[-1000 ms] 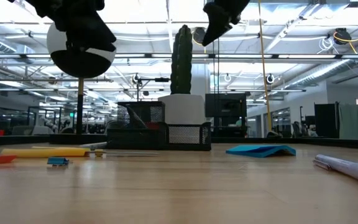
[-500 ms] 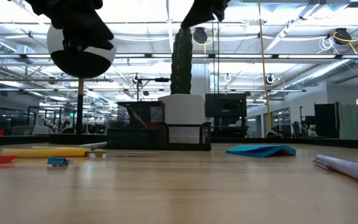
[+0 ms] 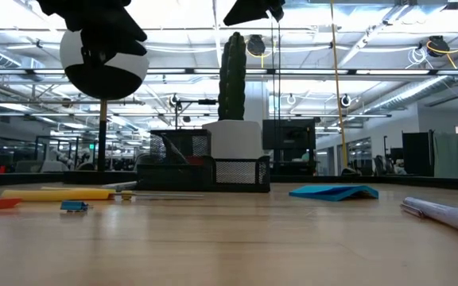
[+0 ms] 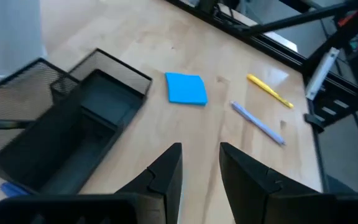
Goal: Pick and place office supplies into organizer
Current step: Put the blue pen into the desk organizer
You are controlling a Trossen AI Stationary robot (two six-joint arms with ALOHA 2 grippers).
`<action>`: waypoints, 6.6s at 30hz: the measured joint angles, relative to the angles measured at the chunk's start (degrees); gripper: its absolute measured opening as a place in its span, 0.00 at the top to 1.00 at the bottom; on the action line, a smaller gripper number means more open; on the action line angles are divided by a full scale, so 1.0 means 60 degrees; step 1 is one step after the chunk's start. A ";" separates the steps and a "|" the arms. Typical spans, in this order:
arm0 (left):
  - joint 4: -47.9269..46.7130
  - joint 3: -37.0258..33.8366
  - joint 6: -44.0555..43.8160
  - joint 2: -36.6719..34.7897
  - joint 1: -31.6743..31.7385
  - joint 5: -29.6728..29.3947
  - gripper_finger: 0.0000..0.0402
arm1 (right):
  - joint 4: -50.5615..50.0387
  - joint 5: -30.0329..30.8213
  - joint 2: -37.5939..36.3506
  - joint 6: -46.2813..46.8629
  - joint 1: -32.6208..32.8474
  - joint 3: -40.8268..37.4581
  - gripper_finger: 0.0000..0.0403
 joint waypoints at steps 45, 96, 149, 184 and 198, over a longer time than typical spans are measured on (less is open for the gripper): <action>-0.5179 0.3096 -0.1755 0.3621 0.0803 -0.0986 0.72 | -0.0031 -0.0004 0.0000 -0.0003 0.0000 0.0000 0.99; -0.2112 0.4444 -0.1928 0.6087 0.1213 0.1043 0.72 | -0.0042 -0.0251 0.0000 -0.0004 -0.0270 0.0000 1.00; -0.7218 0.4374 -0.6544 0.7650 0.2256 0.1246 0.72 | 0.0169 -0.0251 0.0000 0.0000 -0.0270 0.0000 0.99; -0.6303 0.4324 -0.7320 0.8320 0.2426 0.1538 0.72 | 0.0184 -0.0254 -0.0001 0.0000 -0.0272 0.0000 0.99; -0.6170 0.4324 -0.6149 0.8320 0.2448 0.1440 0.72 | 0.0194 -0.0251 0.0000 -0.0001 -0.0270 0.0000 0.99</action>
